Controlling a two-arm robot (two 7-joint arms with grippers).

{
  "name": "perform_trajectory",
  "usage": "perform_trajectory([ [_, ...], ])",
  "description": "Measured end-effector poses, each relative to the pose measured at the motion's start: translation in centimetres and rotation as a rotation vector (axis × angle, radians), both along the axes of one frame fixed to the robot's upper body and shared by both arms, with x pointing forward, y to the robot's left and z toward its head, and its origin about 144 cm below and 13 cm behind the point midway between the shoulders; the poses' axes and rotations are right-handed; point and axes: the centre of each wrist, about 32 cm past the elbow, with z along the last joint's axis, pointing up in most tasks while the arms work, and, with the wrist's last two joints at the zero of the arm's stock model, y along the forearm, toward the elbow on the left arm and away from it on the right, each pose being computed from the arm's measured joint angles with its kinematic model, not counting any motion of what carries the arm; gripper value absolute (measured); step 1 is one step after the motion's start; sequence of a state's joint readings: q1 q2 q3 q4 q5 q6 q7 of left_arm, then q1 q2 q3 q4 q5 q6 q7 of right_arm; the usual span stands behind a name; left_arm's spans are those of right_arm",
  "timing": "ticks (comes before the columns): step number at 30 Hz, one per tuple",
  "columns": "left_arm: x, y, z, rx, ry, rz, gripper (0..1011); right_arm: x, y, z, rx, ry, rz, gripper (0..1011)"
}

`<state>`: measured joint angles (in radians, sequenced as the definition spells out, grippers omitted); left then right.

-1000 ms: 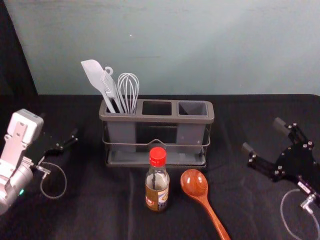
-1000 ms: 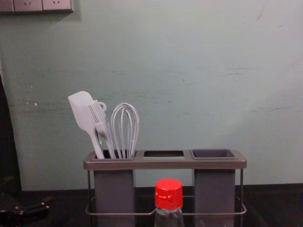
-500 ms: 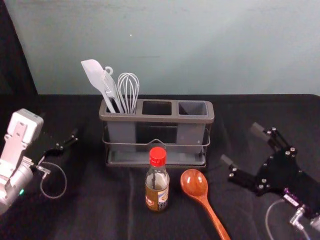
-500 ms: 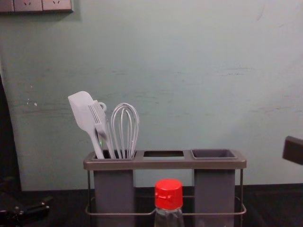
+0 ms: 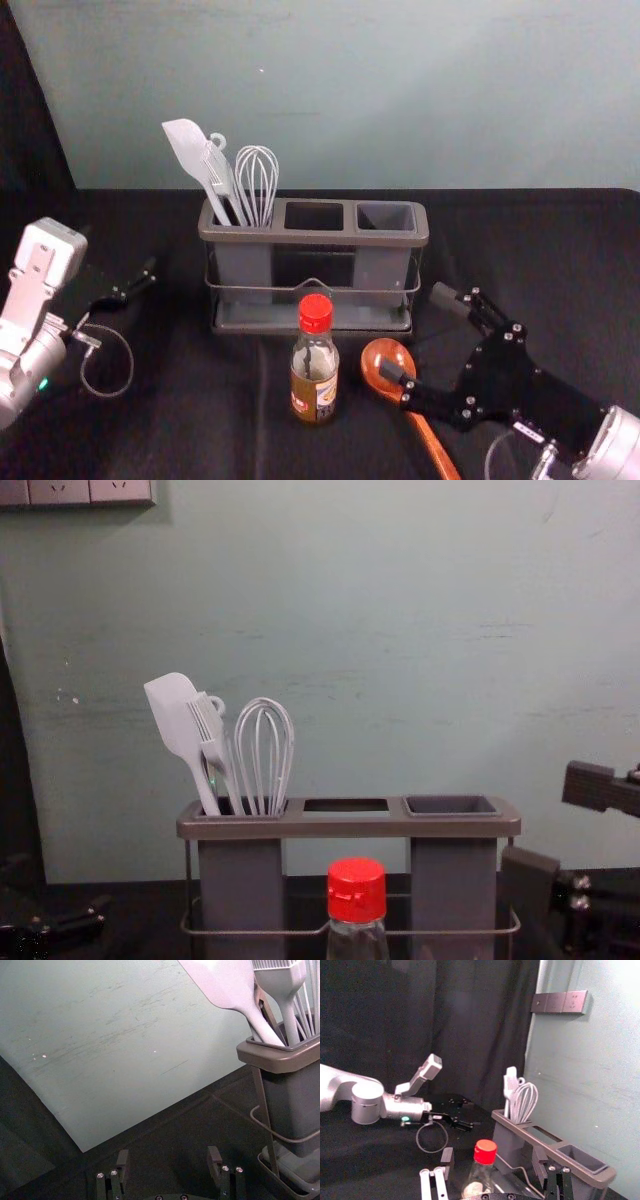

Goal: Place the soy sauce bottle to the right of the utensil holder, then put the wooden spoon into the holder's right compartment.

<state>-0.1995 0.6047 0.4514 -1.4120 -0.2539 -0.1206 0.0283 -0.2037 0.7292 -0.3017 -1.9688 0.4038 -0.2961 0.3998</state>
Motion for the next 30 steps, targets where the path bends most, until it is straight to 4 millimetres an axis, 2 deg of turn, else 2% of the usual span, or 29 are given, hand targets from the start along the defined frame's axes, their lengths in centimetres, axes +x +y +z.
perform_trajectory([
  [13, 0.0, 0.0, 0.0, 0.0, 0.0, 0.0, 1012, 1.4, 0.3, -1.2, -0.008, 0.104, 0.063, 1002],
  [18, 0.0, 0.0, 0.0, 0.0, 0.0, 0.0, 1011, 2.9, 1.1, -1.8, 0.001, 0.161, 0.075, 1002],
  [30, 0.0, 0.0, 0.0, 0.0, 0.0, 0.0, 1011, 5.8, 2.7, -1.9, 0.008, 0.225, 0.099, 1002],
])
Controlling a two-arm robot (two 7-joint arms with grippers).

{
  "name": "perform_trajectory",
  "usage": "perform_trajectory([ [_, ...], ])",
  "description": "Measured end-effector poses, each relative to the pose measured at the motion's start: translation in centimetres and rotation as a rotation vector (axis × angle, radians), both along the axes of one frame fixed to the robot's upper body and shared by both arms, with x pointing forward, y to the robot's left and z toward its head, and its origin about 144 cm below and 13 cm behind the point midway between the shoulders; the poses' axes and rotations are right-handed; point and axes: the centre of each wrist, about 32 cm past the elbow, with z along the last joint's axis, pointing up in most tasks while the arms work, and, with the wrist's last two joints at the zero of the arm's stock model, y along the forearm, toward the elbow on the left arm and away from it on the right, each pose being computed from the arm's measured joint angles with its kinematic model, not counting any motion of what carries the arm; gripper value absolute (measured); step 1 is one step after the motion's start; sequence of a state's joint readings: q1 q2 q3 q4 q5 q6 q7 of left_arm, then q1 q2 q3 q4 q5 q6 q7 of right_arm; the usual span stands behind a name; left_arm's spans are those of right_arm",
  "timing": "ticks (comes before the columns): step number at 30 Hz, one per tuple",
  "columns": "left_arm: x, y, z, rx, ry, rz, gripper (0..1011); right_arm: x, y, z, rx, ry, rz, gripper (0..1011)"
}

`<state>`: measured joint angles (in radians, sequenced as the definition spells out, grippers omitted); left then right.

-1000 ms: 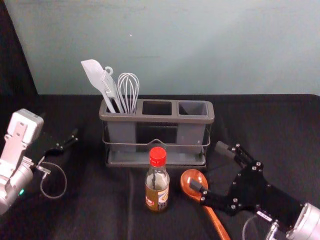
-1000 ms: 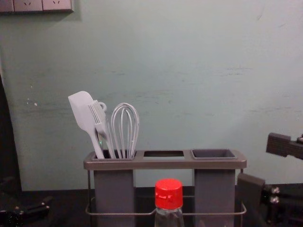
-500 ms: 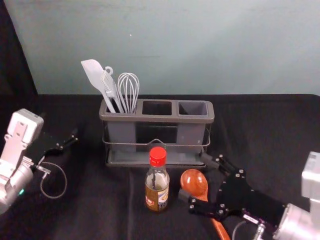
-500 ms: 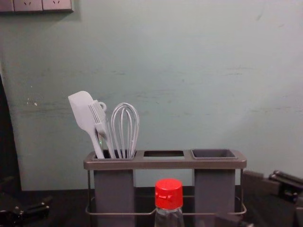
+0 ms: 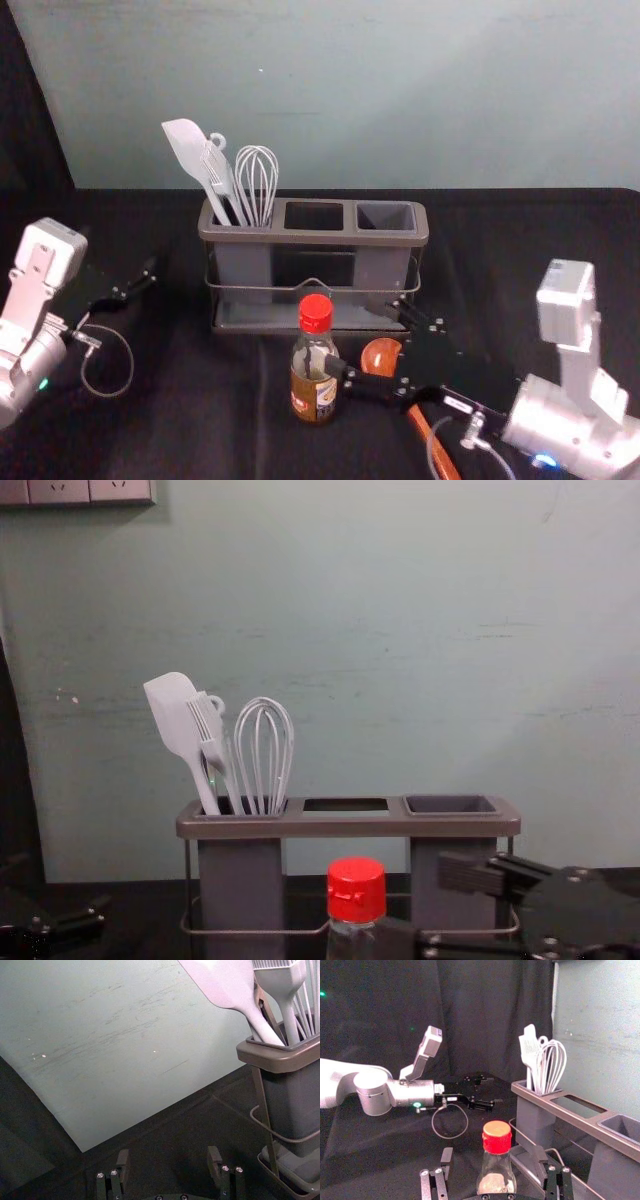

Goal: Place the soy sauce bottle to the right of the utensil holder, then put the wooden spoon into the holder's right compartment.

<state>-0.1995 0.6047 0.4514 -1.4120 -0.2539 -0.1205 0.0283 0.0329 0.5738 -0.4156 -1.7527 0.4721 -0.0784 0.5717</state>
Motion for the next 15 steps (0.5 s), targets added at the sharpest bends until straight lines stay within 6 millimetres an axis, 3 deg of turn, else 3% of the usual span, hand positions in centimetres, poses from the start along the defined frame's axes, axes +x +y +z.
perform_trajectory([
  [15, 0.0, 0.0, 0.0, 0.0, 0.0, 0.0, 1011, 3.5, 2.5, 1.0, -0.047, 0.019, 0.028, 1002],
])
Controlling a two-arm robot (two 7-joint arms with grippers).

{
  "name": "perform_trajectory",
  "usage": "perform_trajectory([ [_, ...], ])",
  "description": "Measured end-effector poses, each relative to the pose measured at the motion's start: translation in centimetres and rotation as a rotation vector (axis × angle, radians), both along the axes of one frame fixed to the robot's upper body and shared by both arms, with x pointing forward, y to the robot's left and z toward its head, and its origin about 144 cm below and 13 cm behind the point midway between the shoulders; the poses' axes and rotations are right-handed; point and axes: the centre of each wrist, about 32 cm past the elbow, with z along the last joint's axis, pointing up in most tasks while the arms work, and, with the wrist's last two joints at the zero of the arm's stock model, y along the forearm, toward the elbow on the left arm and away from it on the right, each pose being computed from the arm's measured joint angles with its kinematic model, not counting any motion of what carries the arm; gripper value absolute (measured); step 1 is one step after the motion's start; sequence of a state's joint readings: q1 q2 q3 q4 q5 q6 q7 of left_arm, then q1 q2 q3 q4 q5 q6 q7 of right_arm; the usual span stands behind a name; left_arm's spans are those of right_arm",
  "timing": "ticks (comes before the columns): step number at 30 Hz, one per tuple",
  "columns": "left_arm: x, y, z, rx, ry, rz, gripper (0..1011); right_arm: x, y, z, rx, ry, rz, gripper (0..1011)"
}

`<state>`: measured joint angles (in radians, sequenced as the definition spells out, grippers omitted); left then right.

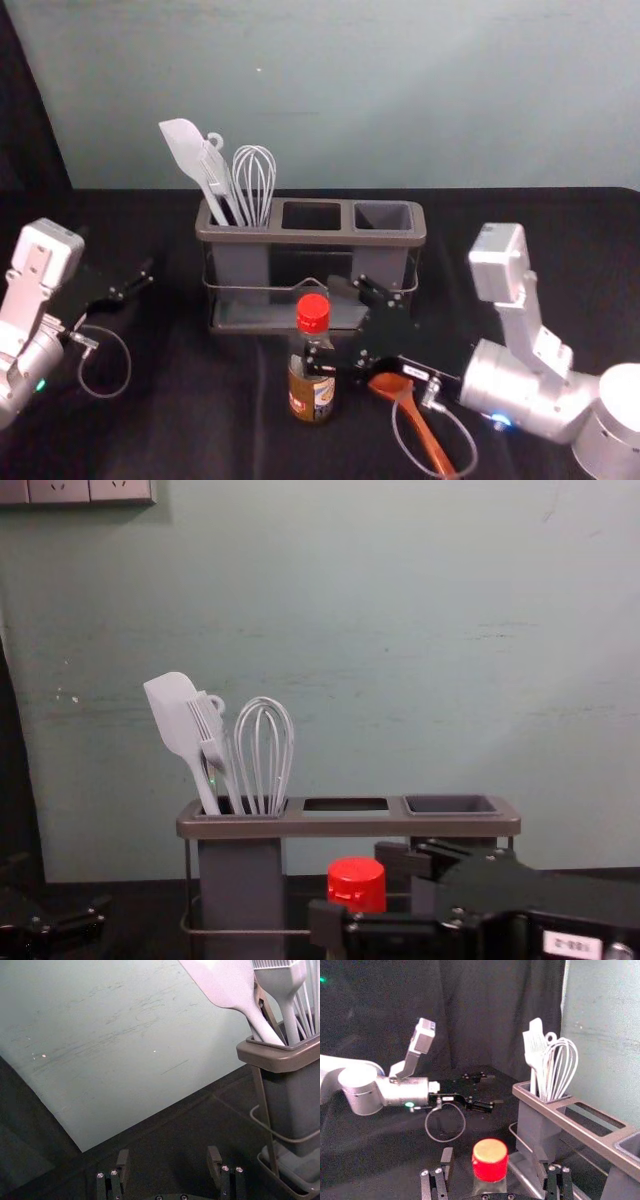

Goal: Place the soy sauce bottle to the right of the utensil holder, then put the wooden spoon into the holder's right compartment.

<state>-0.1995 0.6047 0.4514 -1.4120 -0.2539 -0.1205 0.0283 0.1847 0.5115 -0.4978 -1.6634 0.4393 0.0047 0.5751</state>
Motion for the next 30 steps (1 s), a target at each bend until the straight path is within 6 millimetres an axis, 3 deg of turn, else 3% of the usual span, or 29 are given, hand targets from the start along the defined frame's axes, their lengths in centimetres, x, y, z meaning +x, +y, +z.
perform_trajectory([
  [13, 0.0, 0.0, 0.0, 0.0, 0.0, 0.0, 1011, 2.0, 1.4, 0.4, -0.02, 0.011, 0.012, 1002],
  [30, 0.0, 0.0, 0.0, 0.0, 0.0, 0.0, 1011, 2.7, 1.8, 0.3, -0.02, 0.007, 0.022, 1002],
])
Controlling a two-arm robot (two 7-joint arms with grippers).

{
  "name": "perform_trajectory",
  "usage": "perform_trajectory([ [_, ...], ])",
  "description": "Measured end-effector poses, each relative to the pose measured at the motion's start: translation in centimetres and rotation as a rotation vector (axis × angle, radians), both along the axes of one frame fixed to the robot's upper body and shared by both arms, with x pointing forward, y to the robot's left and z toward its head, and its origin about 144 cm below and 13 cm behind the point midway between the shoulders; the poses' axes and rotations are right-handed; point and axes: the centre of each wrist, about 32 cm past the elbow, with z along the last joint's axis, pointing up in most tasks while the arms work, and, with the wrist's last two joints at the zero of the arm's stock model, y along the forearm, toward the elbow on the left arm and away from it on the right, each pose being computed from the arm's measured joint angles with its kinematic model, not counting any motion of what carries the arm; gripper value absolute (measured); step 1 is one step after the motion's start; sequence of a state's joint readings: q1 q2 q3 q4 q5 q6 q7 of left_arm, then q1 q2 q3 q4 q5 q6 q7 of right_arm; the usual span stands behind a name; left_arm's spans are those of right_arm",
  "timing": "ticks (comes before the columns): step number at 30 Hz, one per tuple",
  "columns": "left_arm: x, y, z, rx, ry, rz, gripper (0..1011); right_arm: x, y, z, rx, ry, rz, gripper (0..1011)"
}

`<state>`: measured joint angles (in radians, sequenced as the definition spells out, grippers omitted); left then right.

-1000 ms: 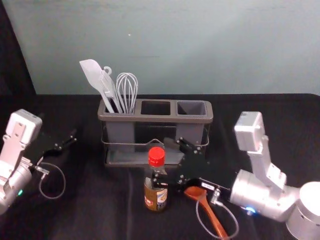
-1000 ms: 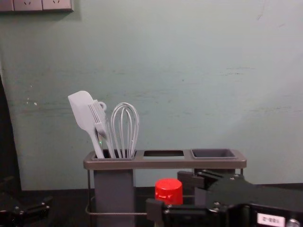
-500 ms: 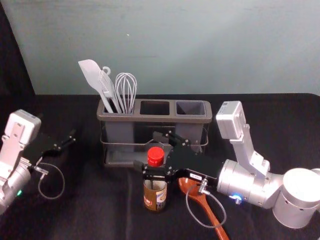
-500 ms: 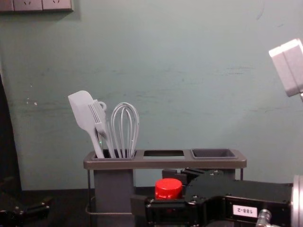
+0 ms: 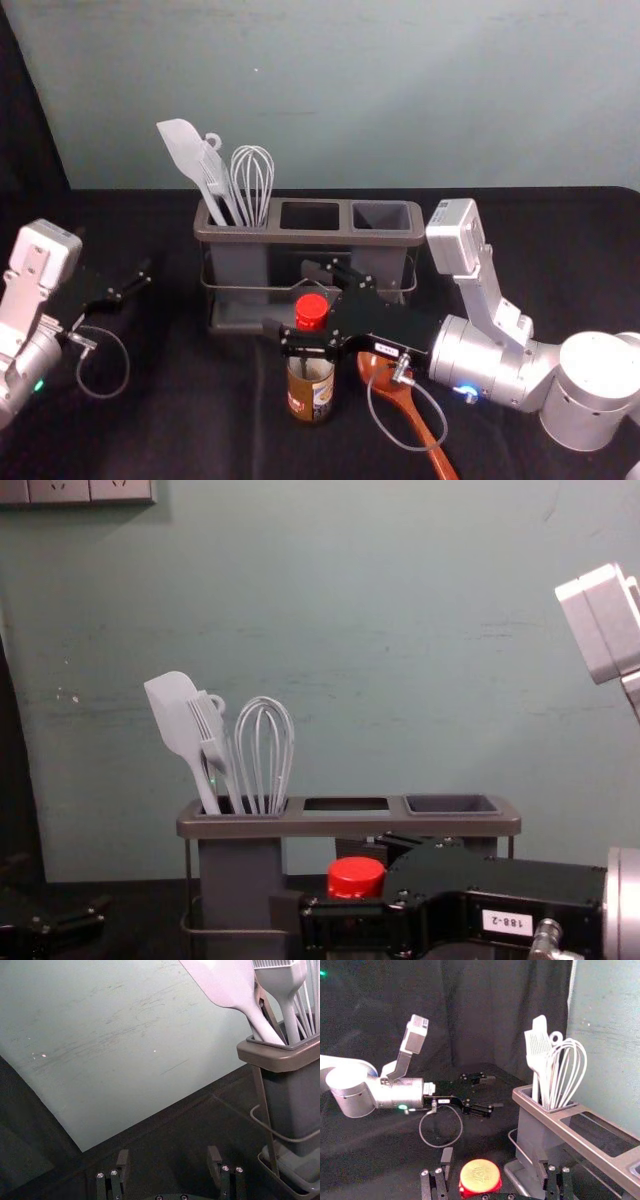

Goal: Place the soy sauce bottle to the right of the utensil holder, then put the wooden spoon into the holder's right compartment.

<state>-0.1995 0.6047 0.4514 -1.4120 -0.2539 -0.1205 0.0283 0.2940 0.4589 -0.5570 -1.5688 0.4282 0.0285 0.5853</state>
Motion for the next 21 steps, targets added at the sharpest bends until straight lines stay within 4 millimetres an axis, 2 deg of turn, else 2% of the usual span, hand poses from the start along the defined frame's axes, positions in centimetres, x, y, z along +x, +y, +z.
perform_trajectory([
  [4, 0.0, 0.0, 0.0, 0.0, 0.0, 0.0, 1012, -0.03, -0.01, 0.01, 0.0, 0.0, 0.0, 979],
  [7, 0.0, 0.0, 0.0, 0.0, 0.0, 0.0, 1012, -0.05, -0.02, 0.02, 0.001, 0.0, -0.001, 906],
  [21, 0.0, 0.0, 0.0, 0.0, 0.0, 0.0, 1011, -0.08, -0.07, 0.05, 0.001, 0.0, -0.001, 477],
])
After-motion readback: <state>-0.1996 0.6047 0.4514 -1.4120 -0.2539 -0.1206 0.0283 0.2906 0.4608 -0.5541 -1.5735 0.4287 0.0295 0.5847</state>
